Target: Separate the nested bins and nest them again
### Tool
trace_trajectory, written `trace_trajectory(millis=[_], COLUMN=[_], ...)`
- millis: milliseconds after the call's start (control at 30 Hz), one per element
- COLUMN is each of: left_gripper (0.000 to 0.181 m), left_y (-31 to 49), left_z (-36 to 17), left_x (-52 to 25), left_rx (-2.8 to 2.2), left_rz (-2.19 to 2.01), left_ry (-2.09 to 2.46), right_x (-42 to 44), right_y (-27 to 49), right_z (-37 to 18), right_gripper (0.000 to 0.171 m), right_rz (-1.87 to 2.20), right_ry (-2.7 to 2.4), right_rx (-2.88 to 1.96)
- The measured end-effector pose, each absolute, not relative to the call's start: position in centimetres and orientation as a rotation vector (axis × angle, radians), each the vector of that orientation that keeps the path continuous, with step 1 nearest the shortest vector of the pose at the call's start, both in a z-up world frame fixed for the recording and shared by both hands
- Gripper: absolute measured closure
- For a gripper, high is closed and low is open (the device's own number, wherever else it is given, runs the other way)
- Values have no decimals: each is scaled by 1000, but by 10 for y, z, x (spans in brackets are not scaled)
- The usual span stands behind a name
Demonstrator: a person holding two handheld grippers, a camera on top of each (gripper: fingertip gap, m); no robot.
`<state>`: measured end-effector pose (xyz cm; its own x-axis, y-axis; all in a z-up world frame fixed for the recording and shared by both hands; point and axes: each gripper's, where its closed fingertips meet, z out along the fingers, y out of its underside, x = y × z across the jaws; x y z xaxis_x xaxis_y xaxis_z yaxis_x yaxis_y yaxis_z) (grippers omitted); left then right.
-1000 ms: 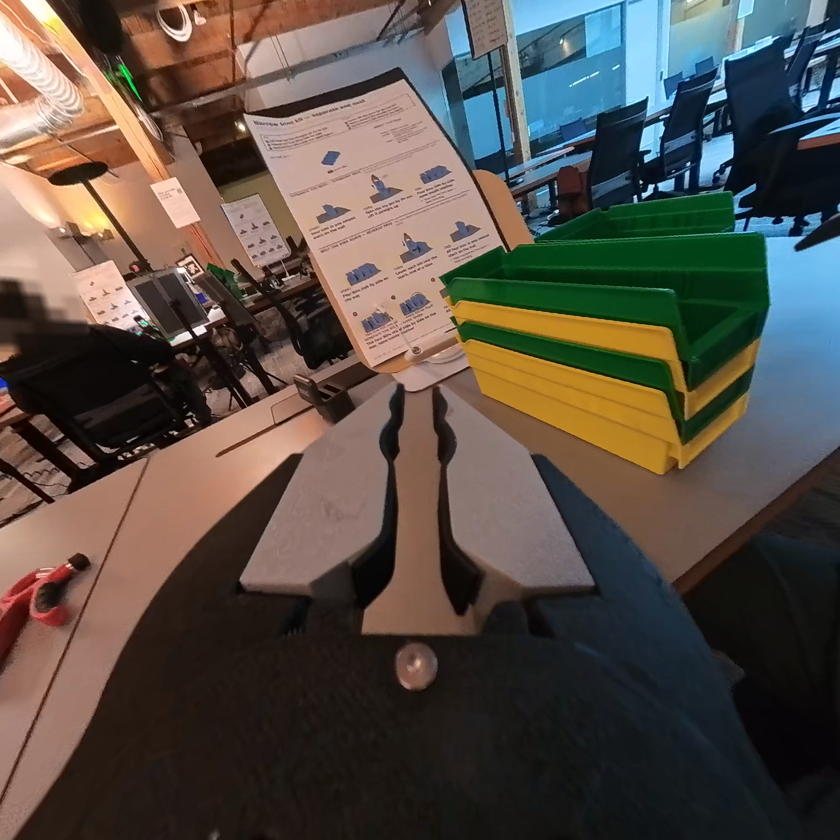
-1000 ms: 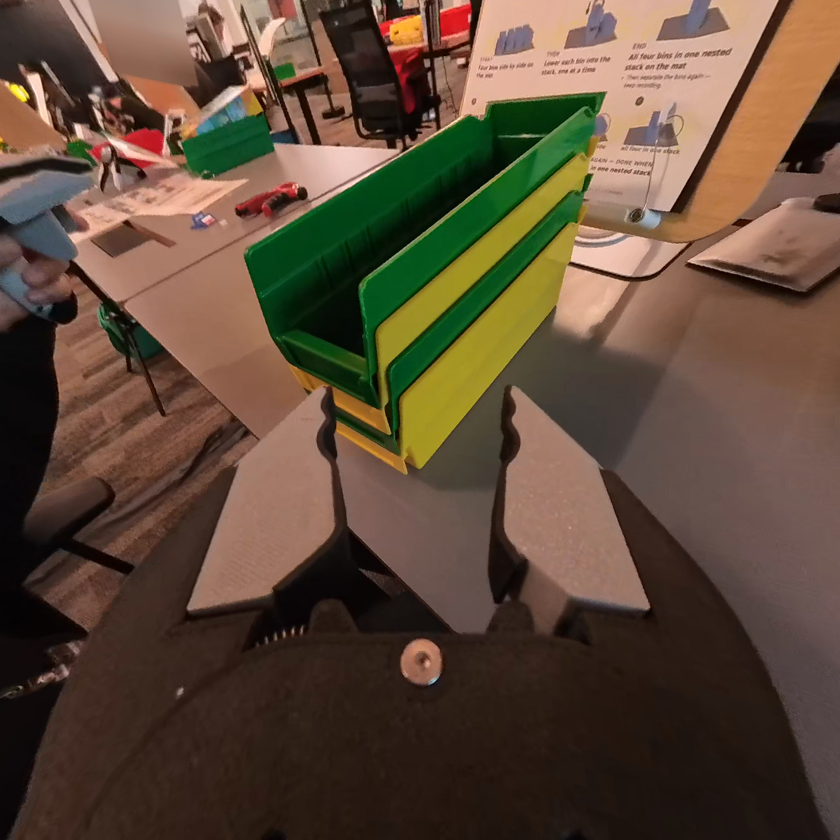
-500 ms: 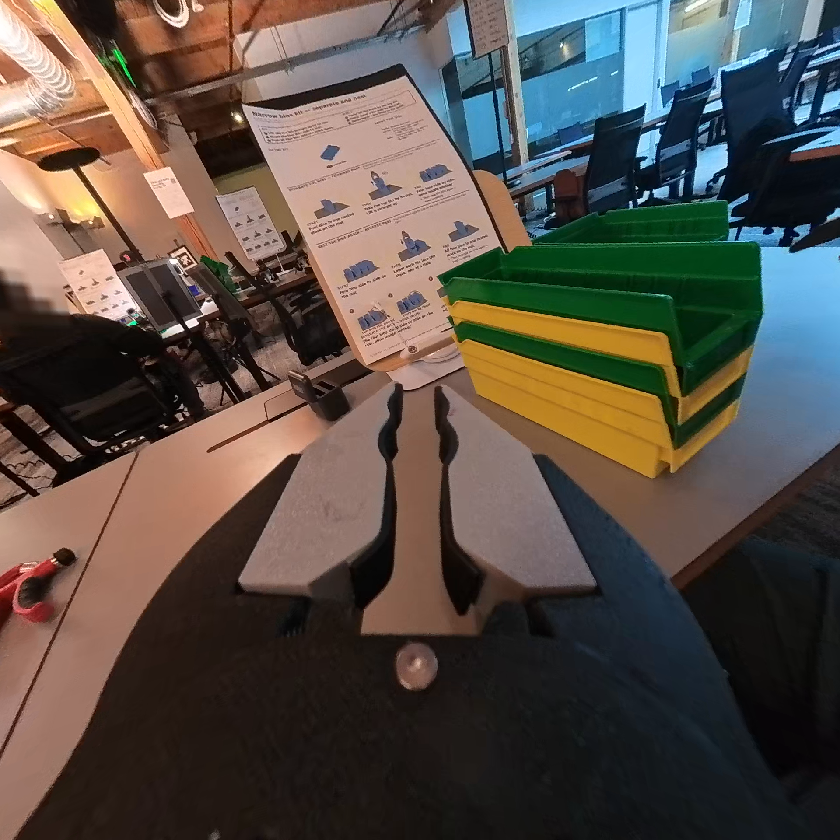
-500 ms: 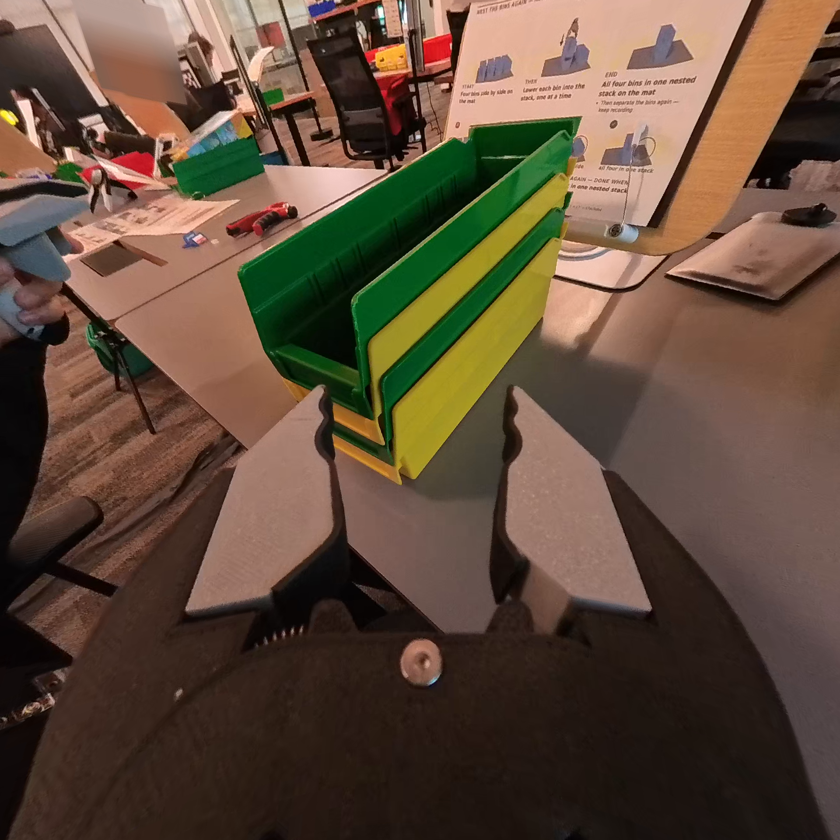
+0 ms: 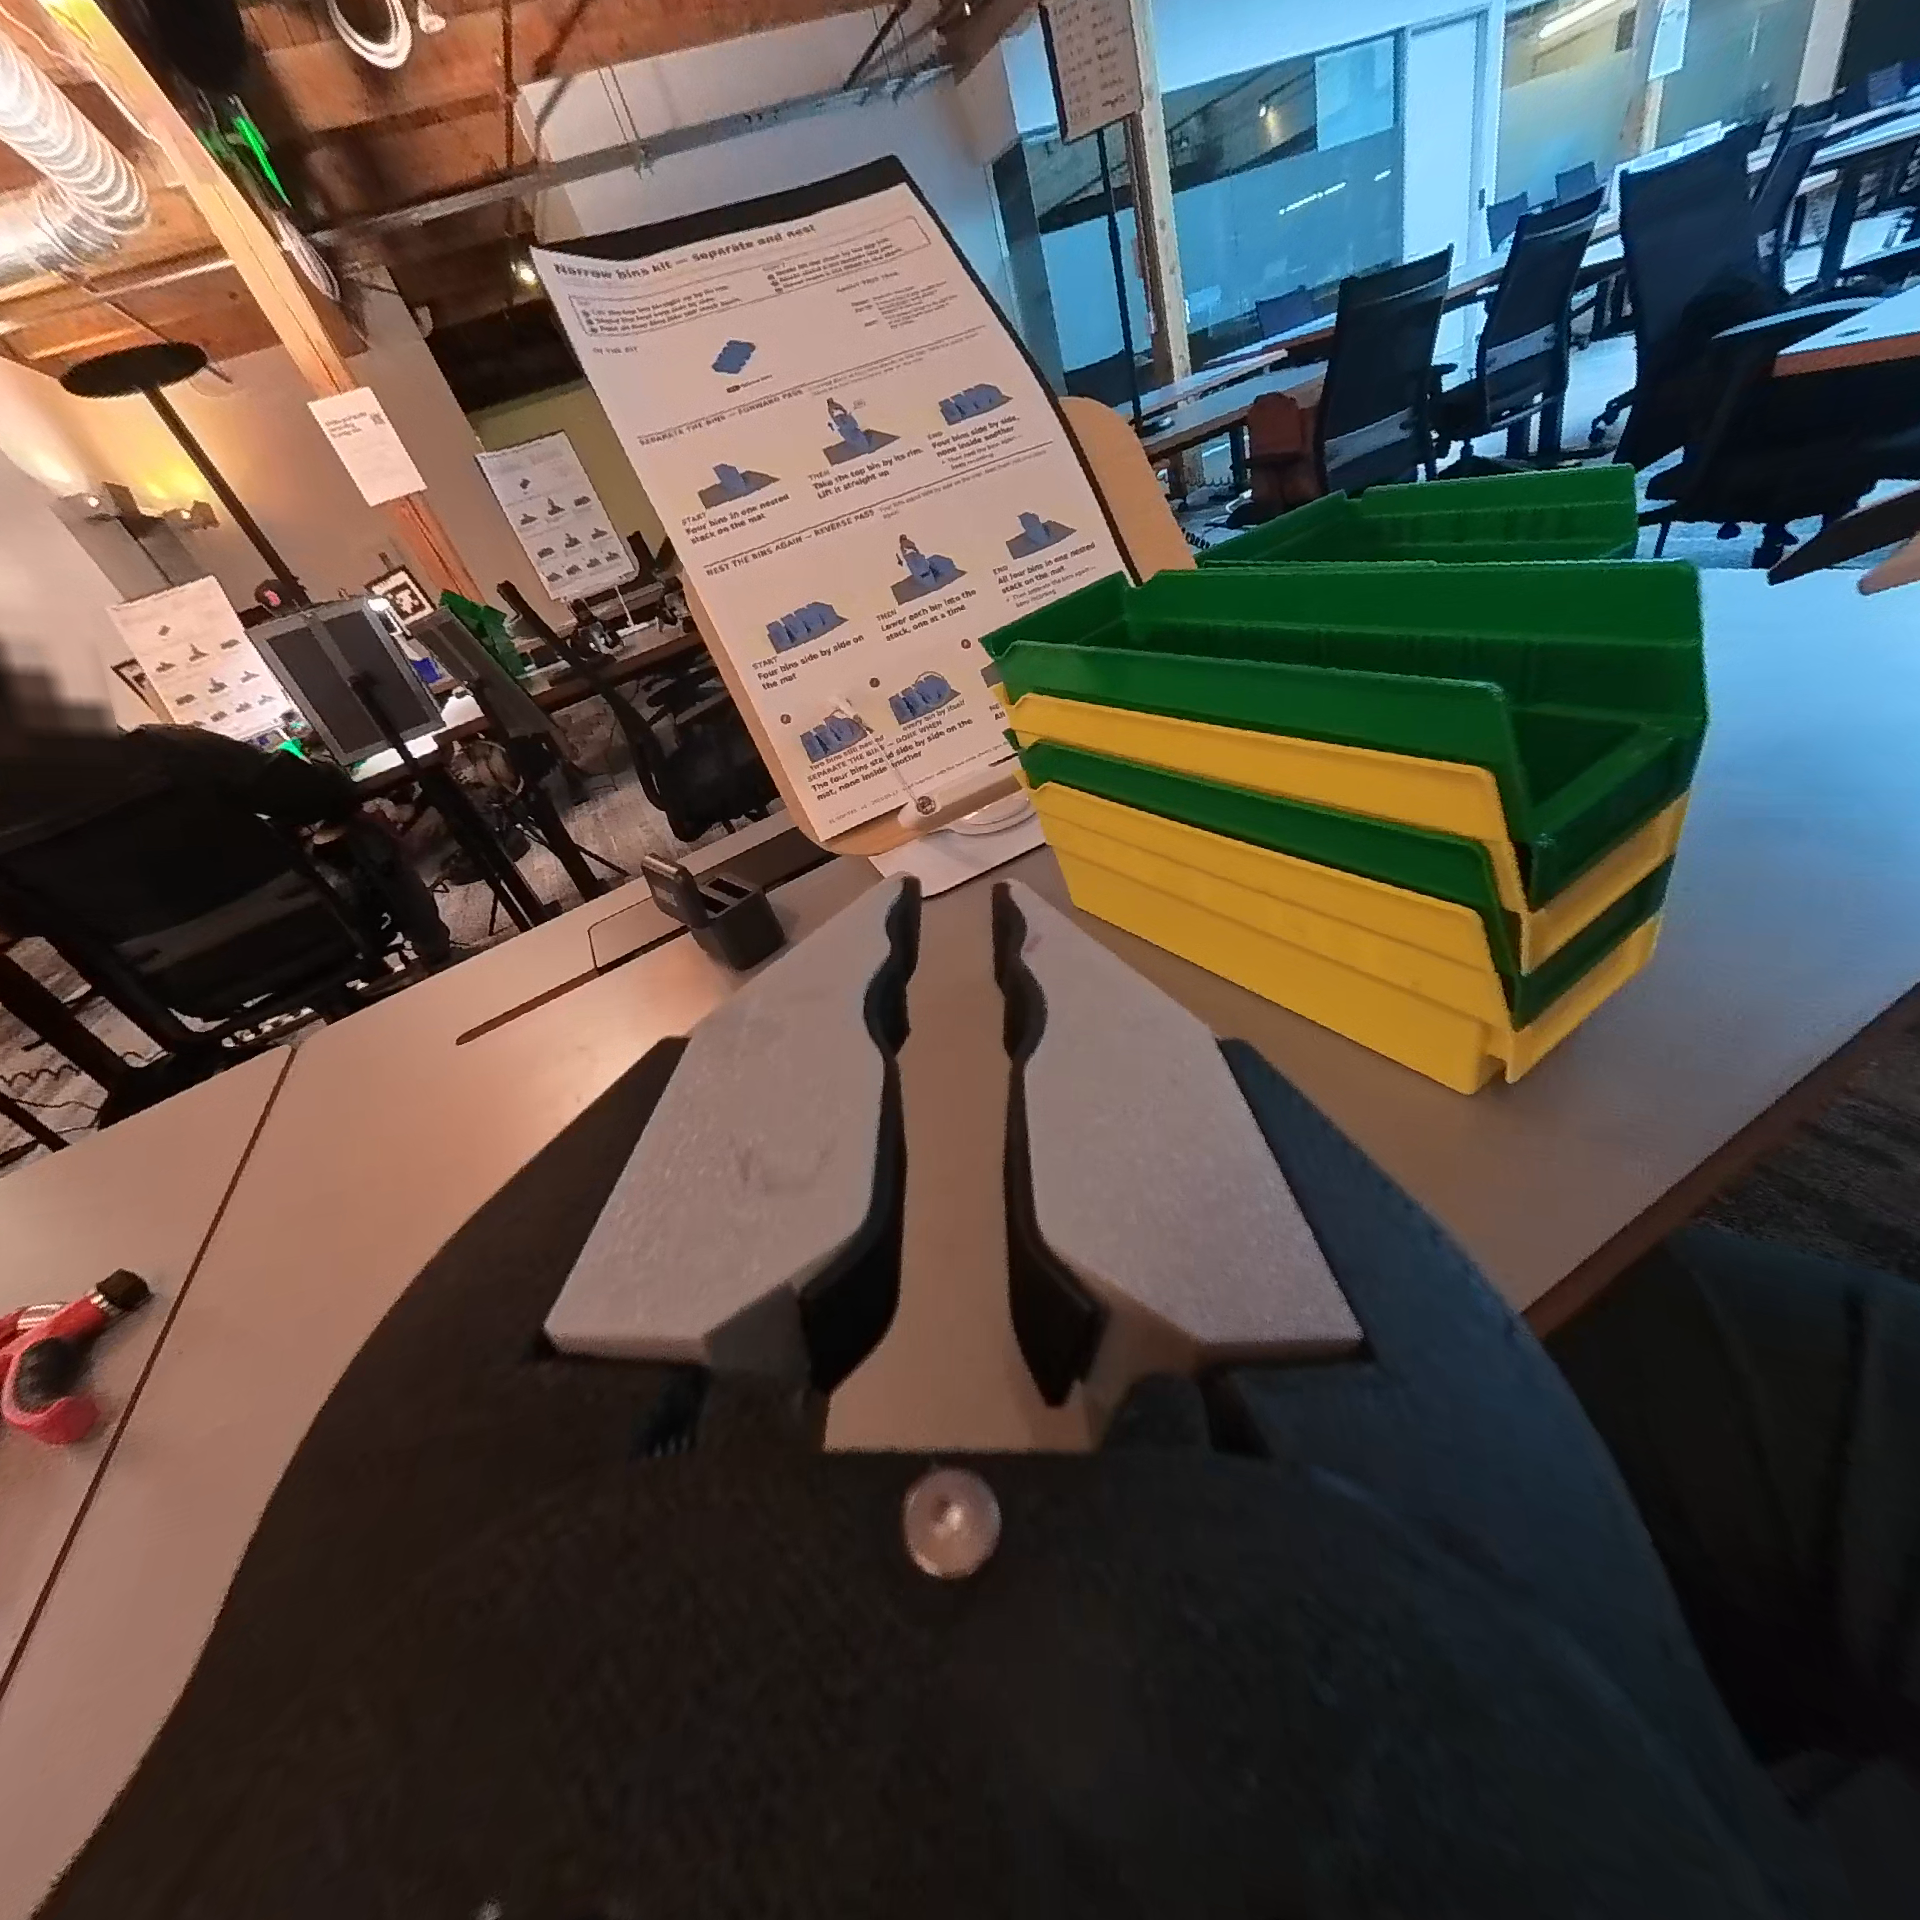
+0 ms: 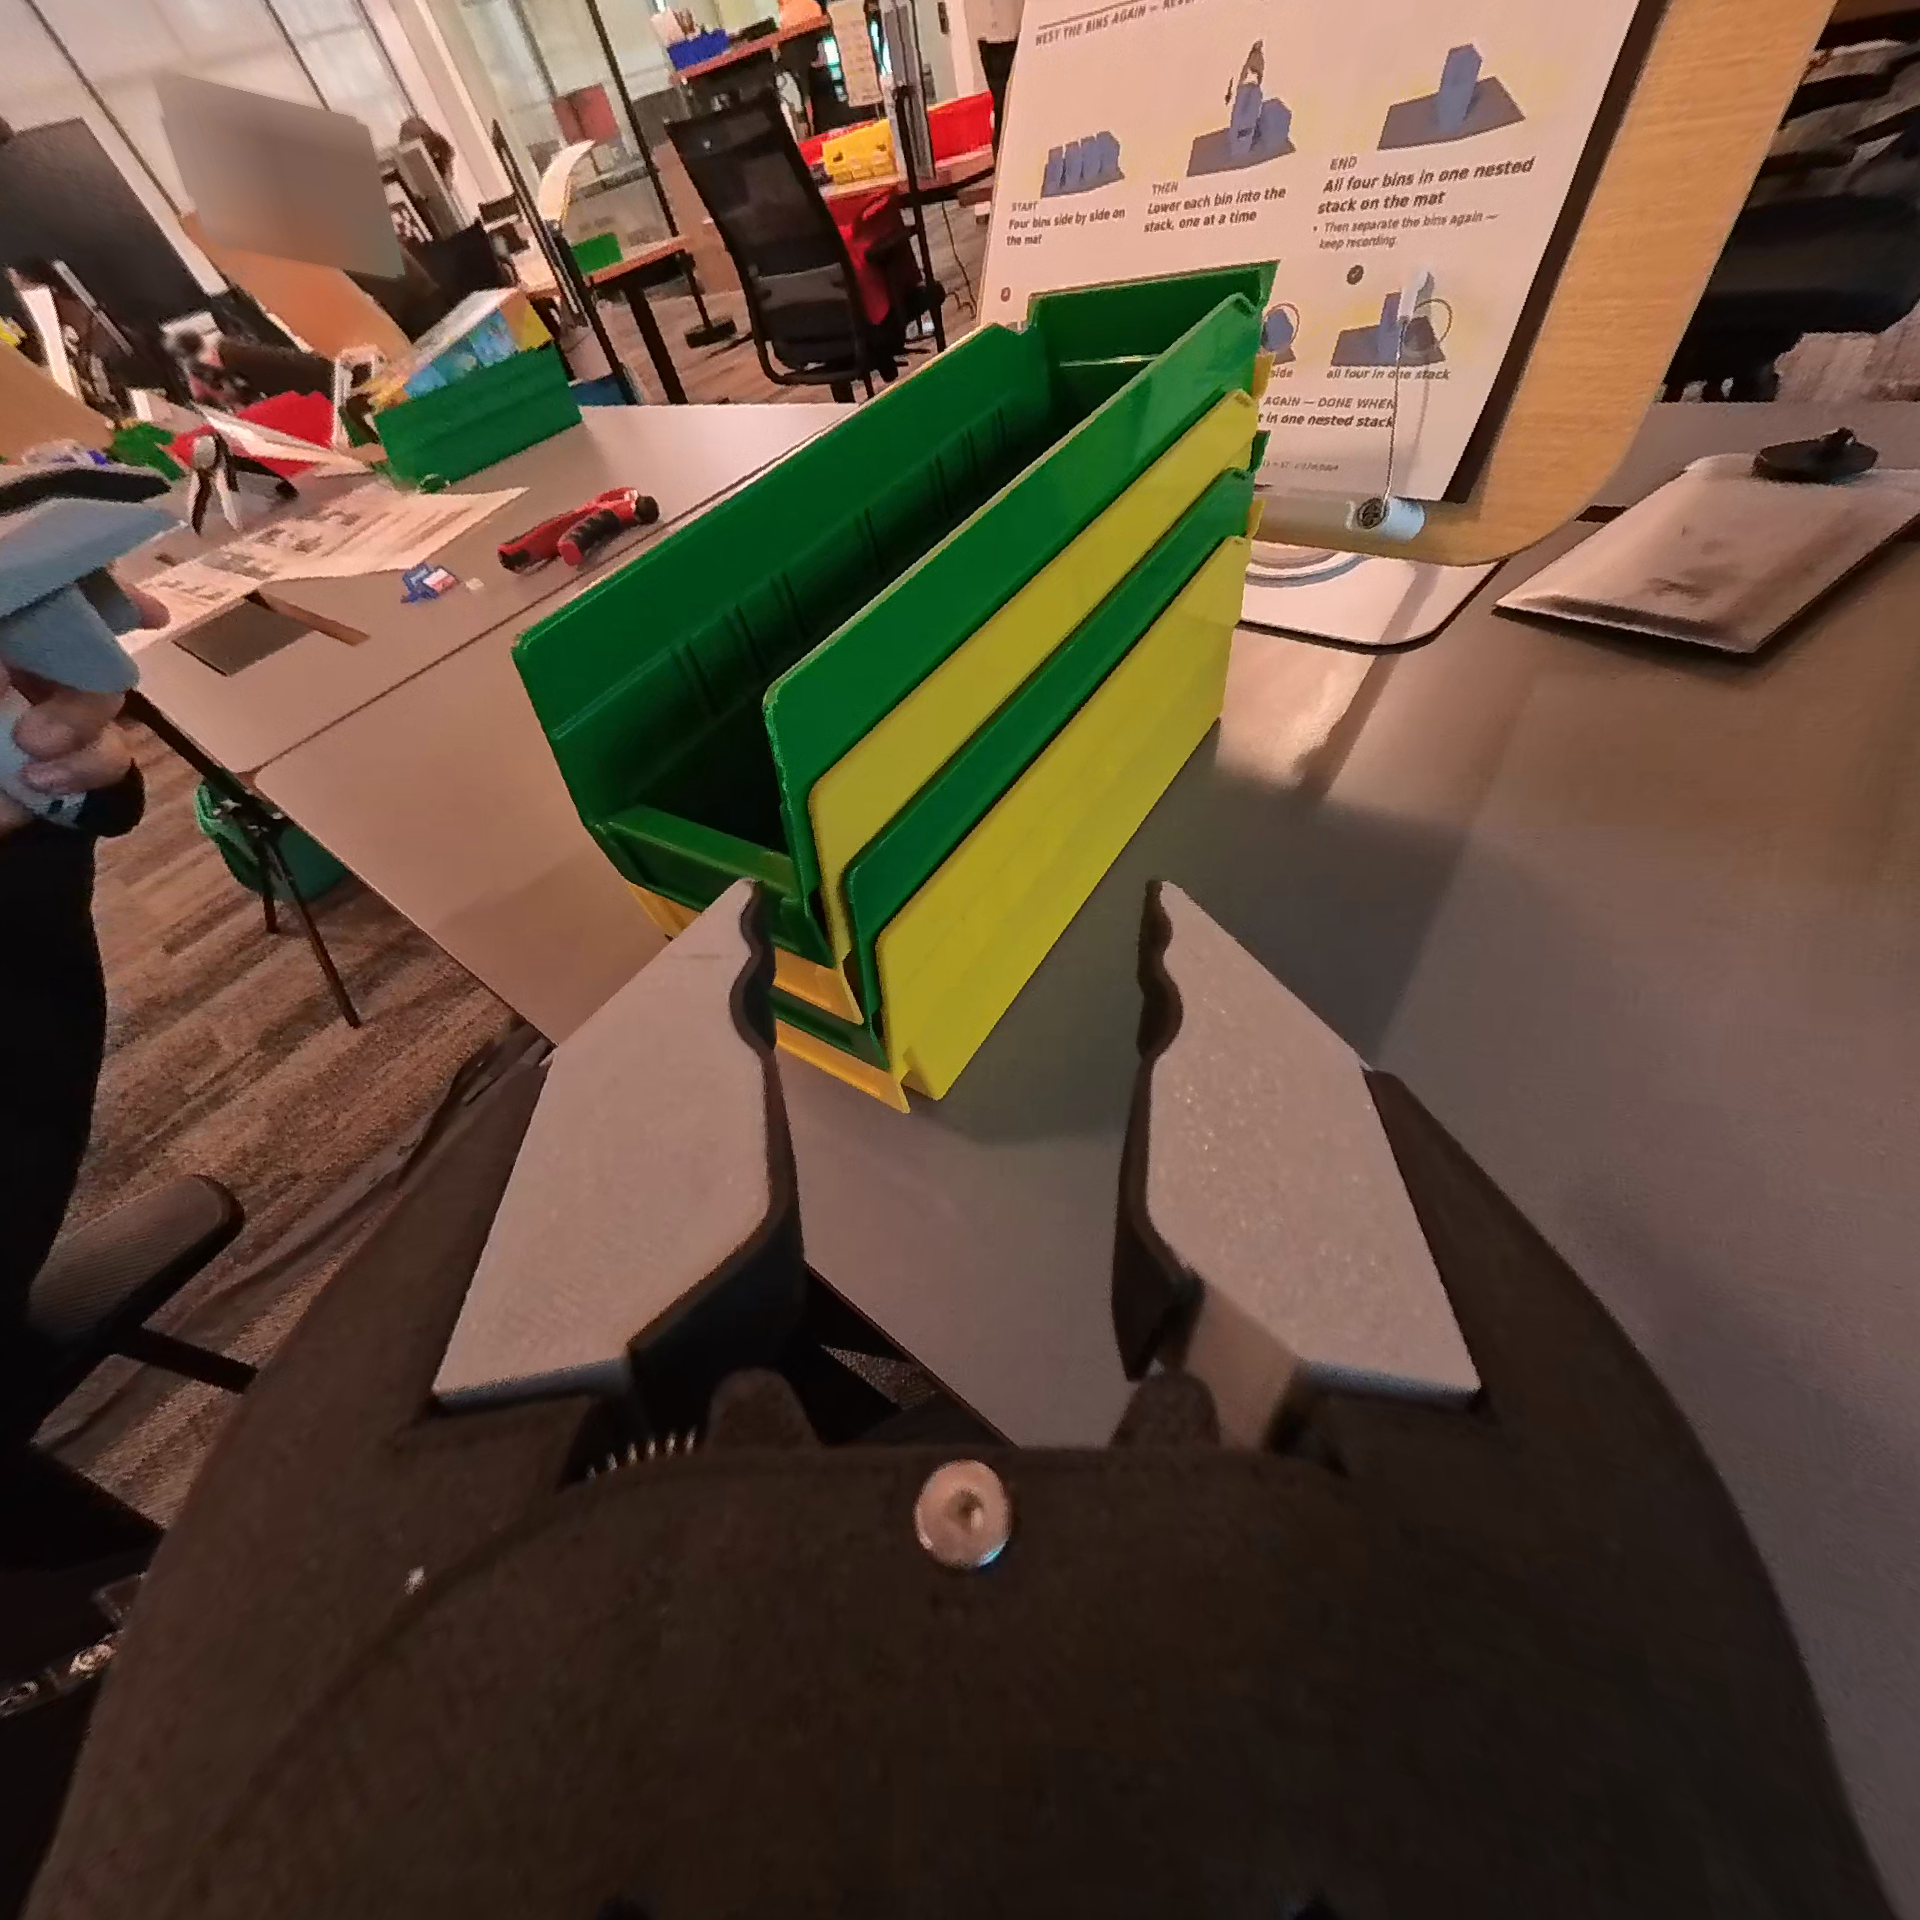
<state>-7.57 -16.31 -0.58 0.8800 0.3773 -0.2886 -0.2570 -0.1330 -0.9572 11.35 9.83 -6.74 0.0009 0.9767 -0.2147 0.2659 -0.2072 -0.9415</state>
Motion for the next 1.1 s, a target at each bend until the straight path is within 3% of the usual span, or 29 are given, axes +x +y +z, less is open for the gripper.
trace_trajectory(millis=[33, 200, 467, 967, 1100], left_gripper=[170, 170, 170, 170, 170], left_y=[-163, -161, -163, -162, -162], left_z=[-6, -8, -7, -8, -8], left_x=[-75, -75, -75, -75, -75], left_rx=[-1617, -1626, -1622, -1621, -1622], left_rz=[547, 548, 552, 549, 549], left_ry=[-91, -87, -88, -84, -83], right_x=[113, 114, 119, 124, 123], right_y=[99, 102, 90, 96, 99], right_z=[-67, -68, -53, -46, -44], right_gripper=[103, 106, 83, 78, 69], right_rz=[1250, 1244, 1391, 1381, 1383], right_ry=[-1314, -1300, -1314, -1269, -1235], right_rx=[-1560, -1569, -1492, -1473, -1485])
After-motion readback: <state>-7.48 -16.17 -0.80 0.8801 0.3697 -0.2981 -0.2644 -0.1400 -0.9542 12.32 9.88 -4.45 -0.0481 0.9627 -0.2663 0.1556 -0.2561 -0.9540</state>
